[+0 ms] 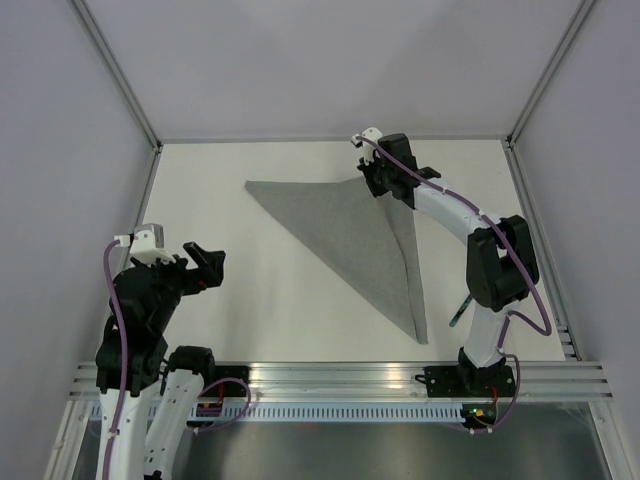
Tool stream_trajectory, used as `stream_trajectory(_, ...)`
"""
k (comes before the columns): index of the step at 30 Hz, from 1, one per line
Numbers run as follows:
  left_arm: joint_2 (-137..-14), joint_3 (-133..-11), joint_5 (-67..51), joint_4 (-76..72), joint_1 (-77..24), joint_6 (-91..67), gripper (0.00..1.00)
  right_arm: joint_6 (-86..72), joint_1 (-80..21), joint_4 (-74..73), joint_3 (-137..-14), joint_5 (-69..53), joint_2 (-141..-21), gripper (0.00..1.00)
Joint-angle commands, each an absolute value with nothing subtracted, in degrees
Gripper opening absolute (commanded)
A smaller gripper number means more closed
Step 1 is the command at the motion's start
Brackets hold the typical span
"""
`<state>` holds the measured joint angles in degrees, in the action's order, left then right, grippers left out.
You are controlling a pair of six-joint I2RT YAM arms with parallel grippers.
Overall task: Fold the napkin, place the utensils inside, and roll it up
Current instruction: Fold the napkin
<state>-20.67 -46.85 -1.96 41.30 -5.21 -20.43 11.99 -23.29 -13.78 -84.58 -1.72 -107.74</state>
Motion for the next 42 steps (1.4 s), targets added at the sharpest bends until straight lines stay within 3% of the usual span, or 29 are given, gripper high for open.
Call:
stream_trajectory(1,-20.74,-46.76,-1.76,38.58,-5.01,-19.60,1.00,11.25,-22.33,-12.83,-86.31,-1.76,-107.49,0.00)
stream_trajectory(42,-21.36,-46.67,-1.67,38.50,-5.01,-19.69,1.00,12.39,-19.25,-13.89,-90.09,-0.88,-110.57,0.00)
